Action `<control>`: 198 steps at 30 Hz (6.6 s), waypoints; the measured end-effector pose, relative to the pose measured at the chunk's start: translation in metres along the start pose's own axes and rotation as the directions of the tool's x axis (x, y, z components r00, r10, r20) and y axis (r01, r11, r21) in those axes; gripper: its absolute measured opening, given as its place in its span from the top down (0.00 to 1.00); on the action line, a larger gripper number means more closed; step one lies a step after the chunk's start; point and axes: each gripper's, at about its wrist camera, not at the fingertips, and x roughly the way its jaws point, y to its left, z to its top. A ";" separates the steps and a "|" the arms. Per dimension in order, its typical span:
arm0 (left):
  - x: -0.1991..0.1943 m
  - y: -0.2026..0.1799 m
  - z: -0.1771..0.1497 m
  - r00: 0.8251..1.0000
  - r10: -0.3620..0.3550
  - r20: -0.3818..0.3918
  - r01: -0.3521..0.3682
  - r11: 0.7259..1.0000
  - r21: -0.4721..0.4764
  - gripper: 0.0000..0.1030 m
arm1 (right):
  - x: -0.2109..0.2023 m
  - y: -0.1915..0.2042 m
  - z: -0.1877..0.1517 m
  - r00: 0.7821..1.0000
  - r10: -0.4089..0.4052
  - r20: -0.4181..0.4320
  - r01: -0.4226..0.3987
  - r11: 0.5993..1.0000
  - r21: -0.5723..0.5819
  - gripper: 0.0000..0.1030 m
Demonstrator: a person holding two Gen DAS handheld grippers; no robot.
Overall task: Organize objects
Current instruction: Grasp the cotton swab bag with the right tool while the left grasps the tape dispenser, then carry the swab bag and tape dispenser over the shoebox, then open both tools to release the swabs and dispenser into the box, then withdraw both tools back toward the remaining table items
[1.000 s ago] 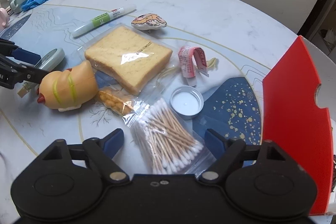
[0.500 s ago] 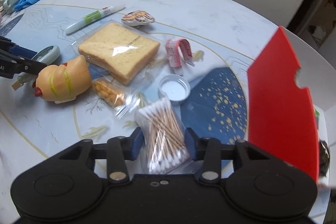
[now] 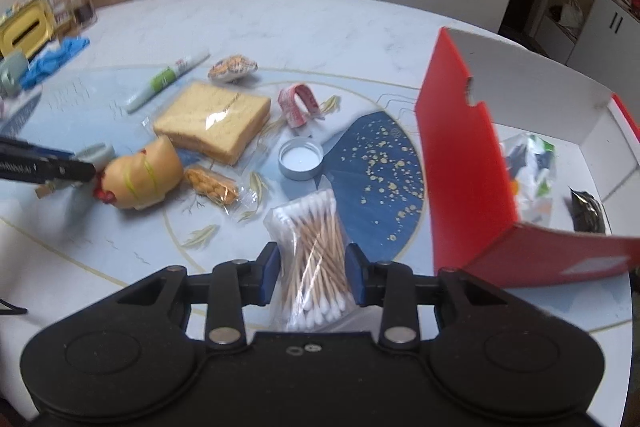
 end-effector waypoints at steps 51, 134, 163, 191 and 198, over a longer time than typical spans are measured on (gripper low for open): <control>-0.003 -0.327 0.096 0.955 -0.280 0.100 0.233 0.913 0.335 0.54 | -0.071 -0.238 0.049 0.990 -0.059 0.128 0.020 0.959 0.284 0.69; -0.020 -0.256 0.097 0.964 -0.235 0.125 0.195 0.943 0.269 0.37 | -0.058 -0.180 0.042 0.995 -0.029 0.091 0.004 0.966 0.259 0.40; -0.060 -0.051 0.042 0.982 -0.067 0.174 0.051 0.994 0.095 0.13 | -0.030 -0.029 0.056 0.995 0.079 0.055 -0.086 0.986 0.140 0.10; 0.016 -0.035 -0.018 0.990 -0.054 0.132 0.001 0.930 0.367 0.00 | 0.052 0.089 0.075 0.984 0.112 -0.142 -0.081 0.975 0.205 0.10; 0.025 -0.045 -0.018 0.988 -0.096 0.120 0.040 0.915 0.401 0.00 | 0.071 0.104 0.074 0.975 0.117 -0.187 -0.070 0.968 0.241 0.12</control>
